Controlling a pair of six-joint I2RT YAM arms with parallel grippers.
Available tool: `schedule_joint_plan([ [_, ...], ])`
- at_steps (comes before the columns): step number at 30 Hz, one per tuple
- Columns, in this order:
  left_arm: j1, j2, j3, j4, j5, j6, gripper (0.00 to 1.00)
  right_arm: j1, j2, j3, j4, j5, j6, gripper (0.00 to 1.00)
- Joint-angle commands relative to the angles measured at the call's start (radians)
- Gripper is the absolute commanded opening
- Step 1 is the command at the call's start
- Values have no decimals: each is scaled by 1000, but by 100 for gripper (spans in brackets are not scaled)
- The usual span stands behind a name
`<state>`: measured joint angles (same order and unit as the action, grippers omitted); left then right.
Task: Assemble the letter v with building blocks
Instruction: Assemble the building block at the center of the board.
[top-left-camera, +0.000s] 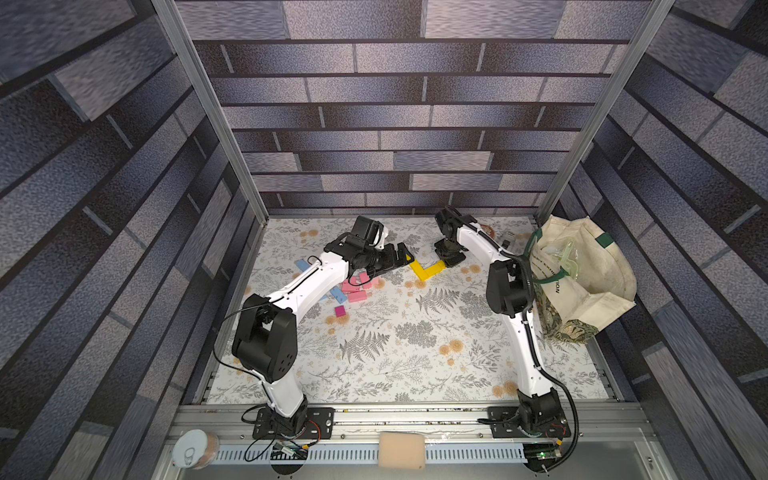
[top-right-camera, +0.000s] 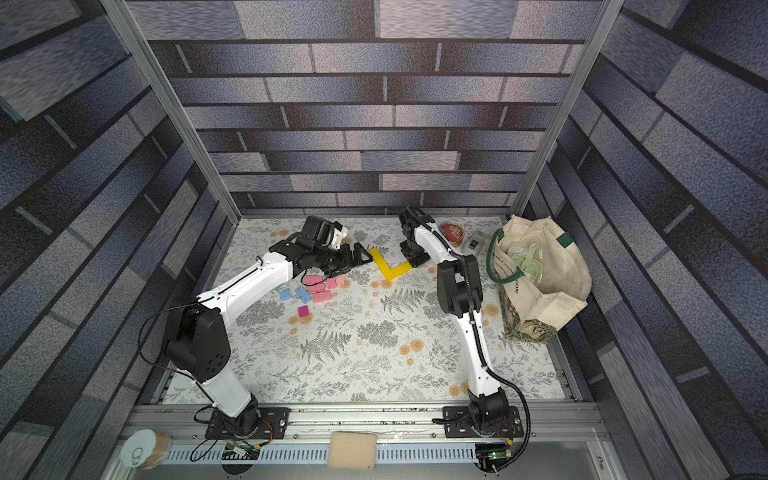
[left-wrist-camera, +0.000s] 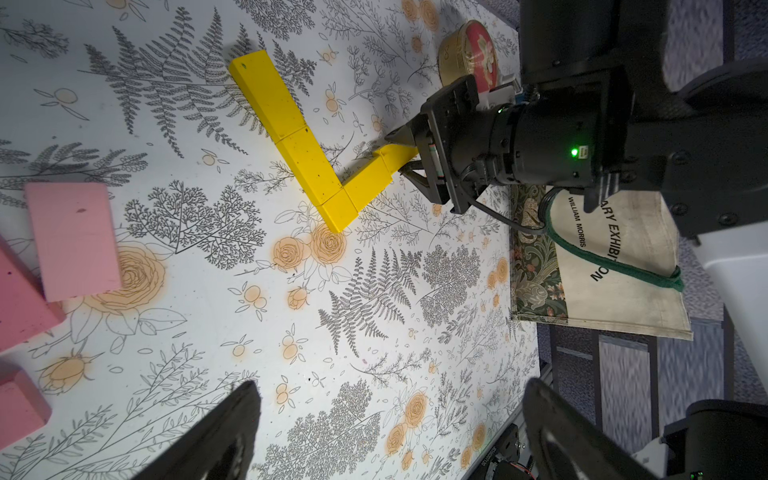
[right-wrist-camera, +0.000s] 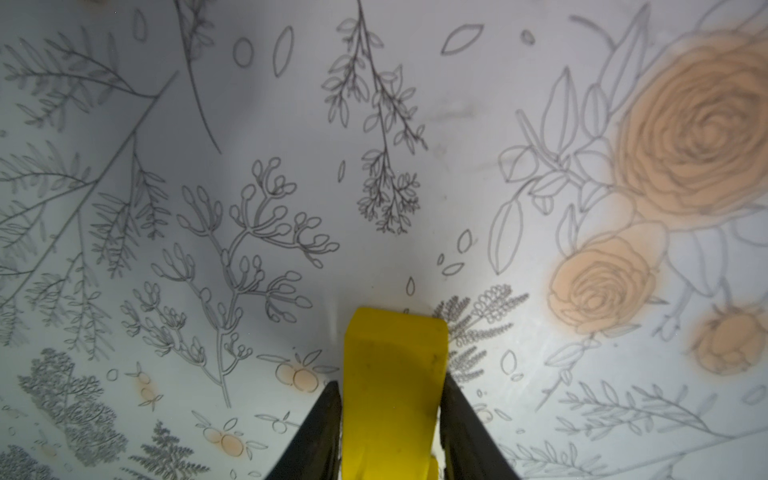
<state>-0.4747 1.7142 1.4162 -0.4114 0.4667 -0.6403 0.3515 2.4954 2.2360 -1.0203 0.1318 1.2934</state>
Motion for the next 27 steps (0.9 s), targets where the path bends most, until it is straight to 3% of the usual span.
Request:
schedule_joint_plan([
  [1, -7, -3, 18, -21, -9, 27, 100, 7, -26, -19, -39, 20, -1, 41],
  [27, -10, -2, 20, -25, -11, 29, 100, 5, -21, 16, -60, 38, -82, 44],
])
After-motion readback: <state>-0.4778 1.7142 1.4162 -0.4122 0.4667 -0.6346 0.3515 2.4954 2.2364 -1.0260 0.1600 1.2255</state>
